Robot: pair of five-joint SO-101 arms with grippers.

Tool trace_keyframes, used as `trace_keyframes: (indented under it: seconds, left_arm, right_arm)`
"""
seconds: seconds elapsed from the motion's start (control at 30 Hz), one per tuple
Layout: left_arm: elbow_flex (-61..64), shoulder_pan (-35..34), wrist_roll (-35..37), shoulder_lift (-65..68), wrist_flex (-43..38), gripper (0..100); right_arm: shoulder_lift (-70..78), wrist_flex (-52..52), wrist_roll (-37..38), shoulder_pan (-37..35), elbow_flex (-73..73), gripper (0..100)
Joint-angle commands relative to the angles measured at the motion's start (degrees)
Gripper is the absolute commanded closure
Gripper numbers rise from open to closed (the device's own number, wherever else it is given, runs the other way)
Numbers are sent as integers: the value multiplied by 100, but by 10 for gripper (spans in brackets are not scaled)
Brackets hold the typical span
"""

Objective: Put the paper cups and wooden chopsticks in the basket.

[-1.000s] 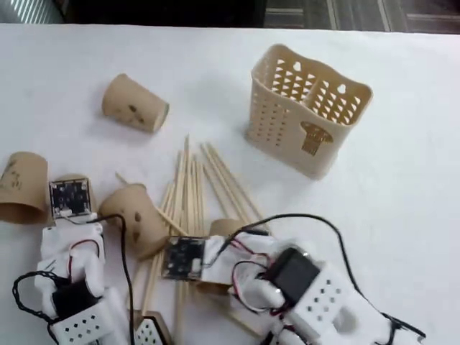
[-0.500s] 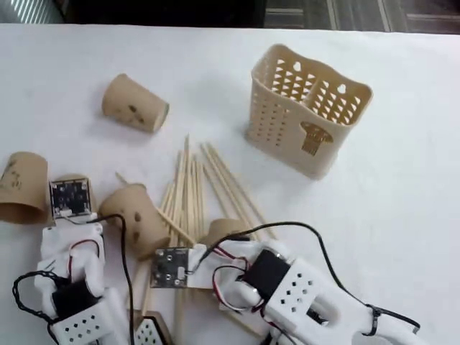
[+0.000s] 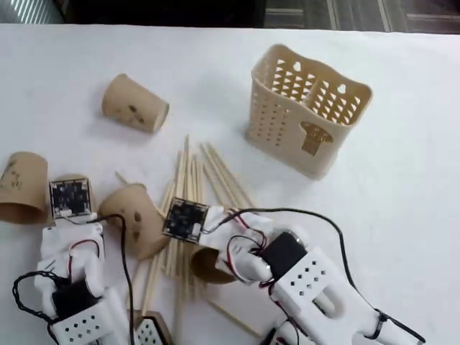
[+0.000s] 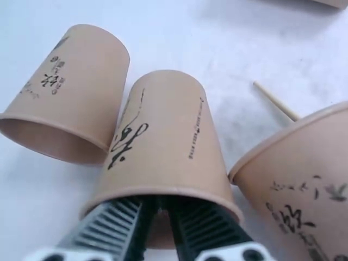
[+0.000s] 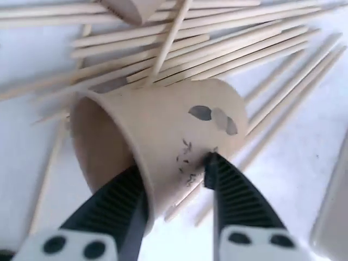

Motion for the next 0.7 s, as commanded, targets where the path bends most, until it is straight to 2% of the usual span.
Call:
trace_keyframes:
  seconds: [0.0,0.17,0.47,0.67]
  left_arm:
    - [-53,57,0,-48,-105,976]
    - [0,57,-18,-48,-114,976]
    - [0,57,-18,-48,-114,976]
    - [0,57,-18,-48,-114,976]
  right_arm:
    - [4,-215,44,66,-53,916]
    - [-84,-470,53,356,-290,981]
    - [-470,75,53,1182,-1697,979]
    - [-444,136,62,1991,-2734,979]
